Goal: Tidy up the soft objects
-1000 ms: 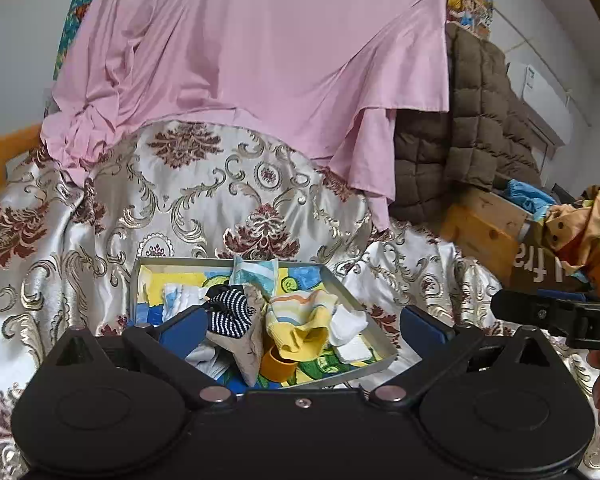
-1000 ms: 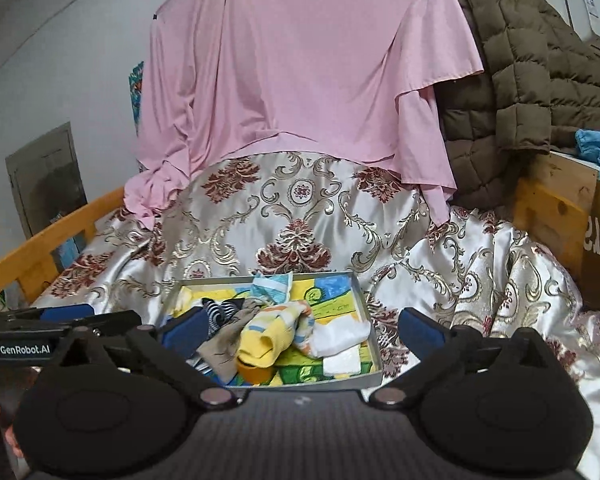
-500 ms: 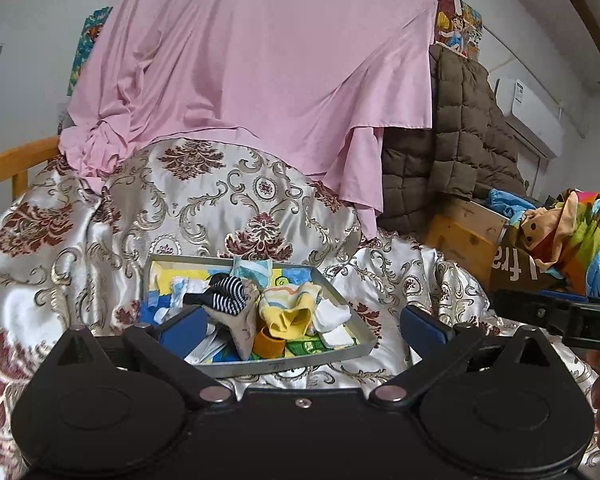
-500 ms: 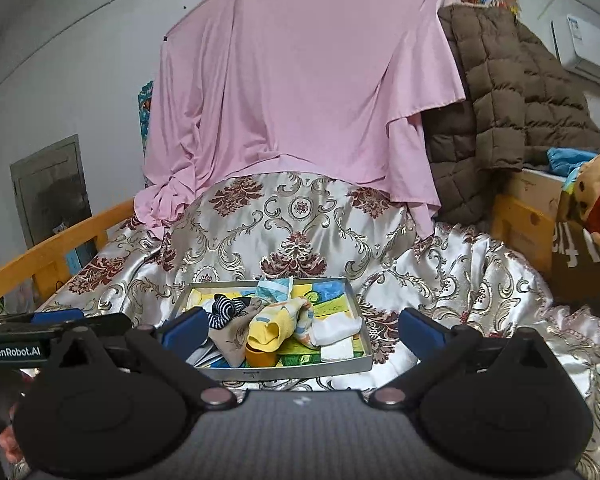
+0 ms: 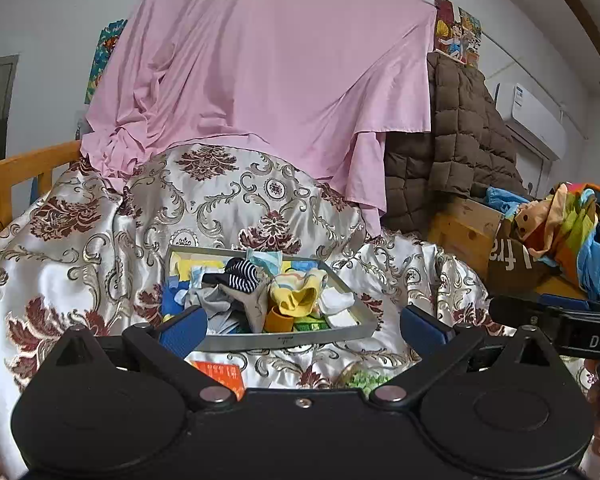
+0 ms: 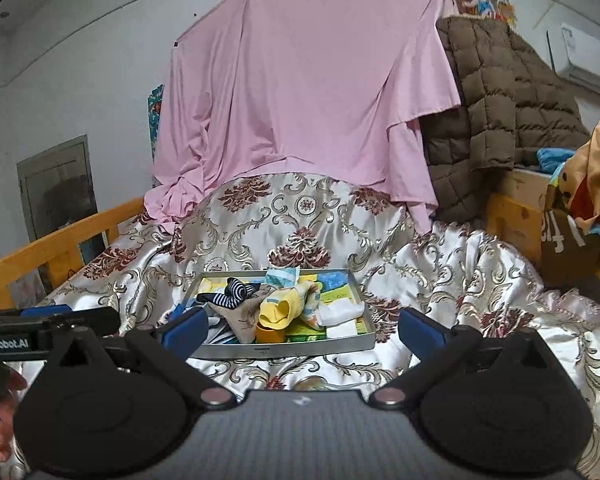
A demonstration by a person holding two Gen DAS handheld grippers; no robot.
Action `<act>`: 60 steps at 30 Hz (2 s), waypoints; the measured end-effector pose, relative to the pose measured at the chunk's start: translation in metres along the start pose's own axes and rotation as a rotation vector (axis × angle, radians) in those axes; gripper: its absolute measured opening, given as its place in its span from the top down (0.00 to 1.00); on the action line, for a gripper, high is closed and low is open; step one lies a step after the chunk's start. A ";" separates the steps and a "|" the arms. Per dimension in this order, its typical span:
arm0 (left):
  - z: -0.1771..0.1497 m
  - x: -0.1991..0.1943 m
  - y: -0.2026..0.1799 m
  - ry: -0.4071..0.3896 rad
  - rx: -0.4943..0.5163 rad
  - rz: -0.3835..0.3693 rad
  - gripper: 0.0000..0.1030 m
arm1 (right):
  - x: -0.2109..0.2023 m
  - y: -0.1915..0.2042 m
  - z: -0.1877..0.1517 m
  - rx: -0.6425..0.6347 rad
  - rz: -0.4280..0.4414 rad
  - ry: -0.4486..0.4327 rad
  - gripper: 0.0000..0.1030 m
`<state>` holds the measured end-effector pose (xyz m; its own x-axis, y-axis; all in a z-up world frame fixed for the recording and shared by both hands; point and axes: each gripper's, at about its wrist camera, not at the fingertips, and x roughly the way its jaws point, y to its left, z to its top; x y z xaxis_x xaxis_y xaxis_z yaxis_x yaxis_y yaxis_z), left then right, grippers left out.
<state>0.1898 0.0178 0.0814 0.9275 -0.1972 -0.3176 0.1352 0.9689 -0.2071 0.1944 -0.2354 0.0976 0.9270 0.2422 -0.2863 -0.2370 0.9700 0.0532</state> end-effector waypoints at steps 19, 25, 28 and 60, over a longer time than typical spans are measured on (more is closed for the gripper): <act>-0.032 -0.029 0.000 -0.024 -0.003 0.046 0.01 | -0.027 -0.001 -0.029 0.034 -0.036 -0.016 0.00; -0.043 -0.037 -0.001 -0.027 0.004 0.064 0.01 | -0.034 -0.001 -0.041 0.051 -0.044 -0.016 0.00; -0.049 -0.040 0.000 -0.024 0.004 0.072 0.01 | -0.038 0.000 -0.046 0.065 -0.050 -0.023 0.00; -0.102 -0.068 0.000 0.010 0.042 0.153 0.01 | -0.061 0.019 -0.110 0.092 -0.065 0.029 0.00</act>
<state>0.0915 0.0162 0.0079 0.9350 -0.0484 -0.3513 0.0076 0.9931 -0.1168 0.1014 -0.2337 0.0104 0.9304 0.1793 -0.3198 -0.1476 0.9816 0.1209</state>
